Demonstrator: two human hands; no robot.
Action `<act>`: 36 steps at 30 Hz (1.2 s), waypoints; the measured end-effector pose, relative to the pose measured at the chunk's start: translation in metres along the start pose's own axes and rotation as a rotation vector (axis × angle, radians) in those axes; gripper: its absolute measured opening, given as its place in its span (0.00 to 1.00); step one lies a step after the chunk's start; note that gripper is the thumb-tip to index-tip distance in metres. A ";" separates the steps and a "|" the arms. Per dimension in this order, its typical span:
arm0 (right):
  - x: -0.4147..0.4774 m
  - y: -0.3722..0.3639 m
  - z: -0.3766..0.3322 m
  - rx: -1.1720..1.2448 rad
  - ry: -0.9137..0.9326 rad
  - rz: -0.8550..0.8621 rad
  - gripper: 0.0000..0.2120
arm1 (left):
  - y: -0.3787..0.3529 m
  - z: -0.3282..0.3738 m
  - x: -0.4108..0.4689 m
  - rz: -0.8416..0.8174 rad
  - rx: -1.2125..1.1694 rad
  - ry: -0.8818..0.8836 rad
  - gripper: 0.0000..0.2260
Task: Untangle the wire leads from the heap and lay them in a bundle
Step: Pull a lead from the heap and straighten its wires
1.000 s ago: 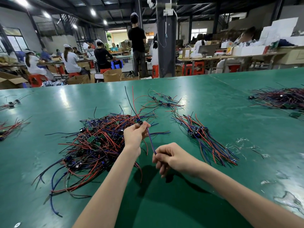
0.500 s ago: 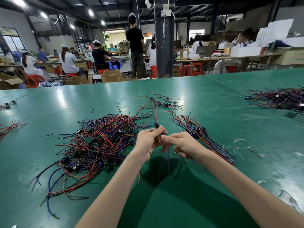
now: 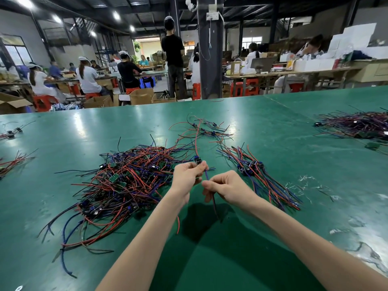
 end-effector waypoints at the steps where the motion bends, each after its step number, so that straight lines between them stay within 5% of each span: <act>1: 0.000 -0.003 0.000 -0.006 0.008 -0.014 0.13 | 0.003 0.001 0.002 0.017 0.009 -0.013 0.10; 21: -0.014 -0.018 -0.021 -0.029 0.128 -0.239 0.12 | 0.044 0.007 0.024 0.215 -0.034 -0.046 0.10; 28: -0.017 -0.008 -0.010 0.119 -0.142 -0.470 0.17 | 0.030 0.004 0.016 0.088 -0.230 0.112 0.09; 31: -0.012 -0.001 -0.006 0.195 -0.222 -0.351 0.23 | 0.017 0.004 0.010 0.000 -0.284 0.175 0.09; 36: -0.002 0.011 0.004 0.352 -0.250 0.006 0.10 | -0.012 -0.004 -0.004 -0.209 -0.075 0.220 0.08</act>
Point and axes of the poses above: each hand's wrist, its own x-axis towards the middle knuckle, its own y-axis out of the back of the hand, z = x × y, the point moved 5 cm from there along x, towards the middle knuckle, and after that the axes turned 5 degrees about -x, right-handed, at the moved point
